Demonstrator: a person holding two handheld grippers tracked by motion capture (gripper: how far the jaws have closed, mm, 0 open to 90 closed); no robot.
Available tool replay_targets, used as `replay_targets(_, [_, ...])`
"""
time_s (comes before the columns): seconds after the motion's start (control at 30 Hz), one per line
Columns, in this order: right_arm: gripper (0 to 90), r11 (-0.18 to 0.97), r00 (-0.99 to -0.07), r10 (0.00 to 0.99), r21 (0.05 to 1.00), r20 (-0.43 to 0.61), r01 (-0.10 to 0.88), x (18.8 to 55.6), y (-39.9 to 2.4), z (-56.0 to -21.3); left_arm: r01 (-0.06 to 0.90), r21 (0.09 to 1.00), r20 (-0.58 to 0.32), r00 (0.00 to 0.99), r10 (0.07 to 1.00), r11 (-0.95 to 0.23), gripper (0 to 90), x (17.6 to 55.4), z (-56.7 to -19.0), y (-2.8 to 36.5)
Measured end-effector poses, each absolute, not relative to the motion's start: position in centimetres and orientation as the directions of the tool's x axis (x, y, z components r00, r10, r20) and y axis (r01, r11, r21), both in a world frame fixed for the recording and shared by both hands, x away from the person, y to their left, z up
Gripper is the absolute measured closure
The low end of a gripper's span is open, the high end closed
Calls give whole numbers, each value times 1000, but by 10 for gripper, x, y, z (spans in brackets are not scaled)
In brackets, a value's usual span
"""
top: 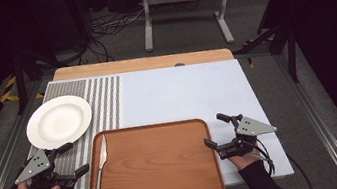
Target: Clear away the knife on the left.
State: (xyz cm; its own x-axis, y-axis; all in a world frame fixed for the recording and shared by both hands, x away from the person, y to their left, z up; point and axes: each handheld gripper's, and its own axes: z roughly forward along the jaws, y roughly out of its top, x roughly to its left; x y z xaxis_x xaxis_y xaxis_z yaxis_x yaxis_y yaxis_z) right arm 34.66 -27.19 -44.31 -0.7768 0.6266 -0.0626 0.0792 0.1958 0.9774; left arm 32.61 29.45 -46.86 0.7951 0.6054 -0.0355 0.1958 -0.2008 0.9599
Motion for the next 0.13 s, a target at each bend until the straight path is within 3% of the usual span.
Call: replay_targets(0.13, [30,194,-776,627,978,-61,80,347,-272,-443,206,957,-45,800,598,-203,45,326,-469,293])
